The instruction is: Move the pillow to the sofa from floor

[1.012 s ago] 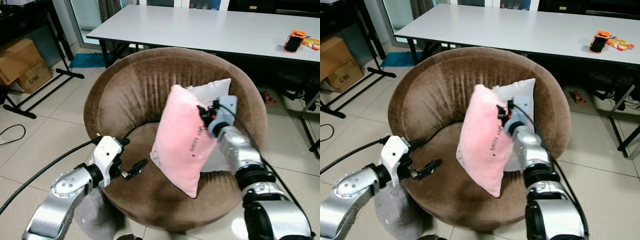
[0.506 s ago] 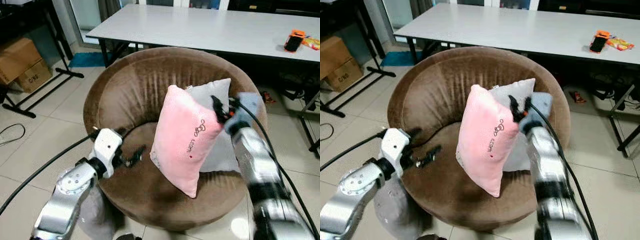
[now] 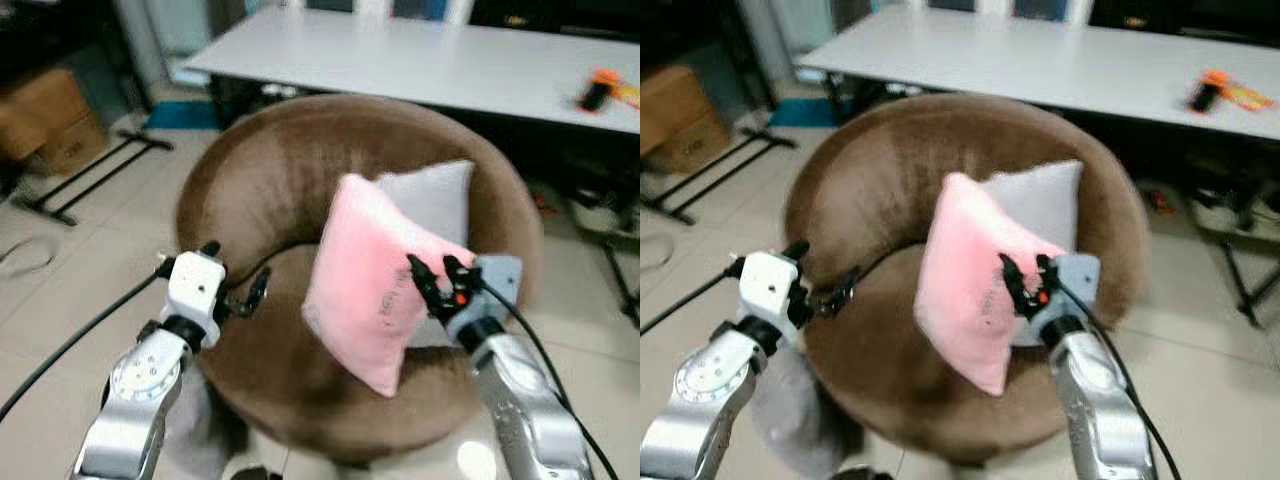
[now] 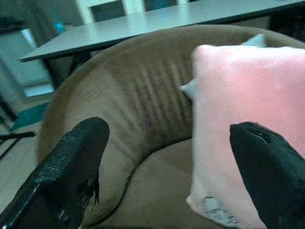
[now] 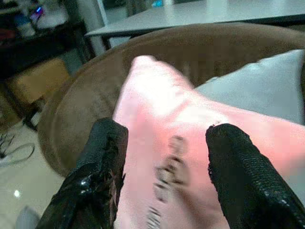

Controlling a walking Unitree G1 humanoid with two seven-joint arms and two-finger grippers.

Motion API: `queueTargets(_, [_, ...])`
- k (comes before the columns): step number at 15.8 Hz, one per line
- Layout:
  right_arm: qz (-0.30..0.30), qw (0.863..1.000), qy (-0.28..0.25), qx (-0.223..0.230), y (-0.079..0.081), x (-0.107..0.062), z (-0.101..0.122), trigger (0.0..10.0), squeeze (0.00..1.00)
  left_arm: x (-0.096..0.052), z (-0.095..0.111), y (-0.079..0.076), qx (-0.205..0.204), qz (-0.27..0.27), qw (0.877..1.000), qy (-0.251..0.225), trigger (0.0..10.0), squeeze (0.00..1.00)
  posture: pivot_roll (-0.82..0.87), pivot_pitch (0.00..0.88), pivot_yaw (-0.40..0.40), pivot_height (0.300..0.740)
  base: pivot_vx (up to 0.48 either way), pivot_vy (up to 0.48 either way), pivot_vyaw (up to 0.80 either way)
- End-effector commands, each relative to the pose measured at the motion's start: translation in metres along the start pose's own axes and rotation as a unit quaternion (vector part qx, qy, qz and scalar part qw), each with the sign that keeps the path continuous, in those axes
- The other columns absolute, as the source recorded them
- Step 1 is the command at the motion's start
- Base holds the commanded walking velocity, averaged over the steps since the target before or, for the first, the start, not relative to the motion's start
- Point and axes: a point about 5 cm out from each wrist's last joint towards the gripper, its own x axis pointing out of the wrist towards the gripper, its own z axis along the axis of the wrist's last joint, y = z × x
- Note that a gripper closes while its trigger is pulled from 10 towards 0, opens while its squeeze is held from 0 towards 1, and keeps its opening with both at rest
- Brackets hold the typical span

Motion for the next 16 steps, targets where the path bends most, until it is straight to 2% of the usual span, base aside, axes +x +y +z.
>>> queueTargets(1, [0.004,1.0,-0.013,0.007,0.006,0.003,0.009,10.0,0.0,-0.001,0.003,0.006,0.013,0.017,1.0,-0.006,10.0,0.0,-0.1,0.0,0.033,0.74,0.0,0.349,0.8])
queueTargets(3, [-0.006,1.0,-0.015,-0.001,0.004,0.003,0.012,10.0,0.0,0.001,0.003,0.006,0.014,0.019,1.0,-0.008,10.0,0.0,-0.1,0.0,0.035,0.74,0.0,0.347,0.8])
queueTargets(5, [-0.023,1.0,-0.014,0.011,0.003,0.001,0.012,10.0,0.0,0.002,0.003,0.006,0.014,0.018,1.0,-0.008,10.0,0.0,-0.1,0.0,0.036,0.74,0.0,0.349,0.0])
queueTargets(11, [-0.023,1.0,0.0,0.008,0.007,0.002,0.008,10.0,0.0,0.003,0.0,0.005,0.014,0.015,1.0,-0.008,10.0,0.0,-0.1,0.0,0.036,0.74,0.0,0.334,0.0])
queueTargets(16, [-0.053,0.998,0.03,-0.033,0.003,0.011,-0.002,10.0,0.0,0.003,-0.002,0.005,0.016,0.01,1.0,-0.004,10.0,0.0,-0.1,0.0,0.037,0.74,0.0,0.0,0.0])
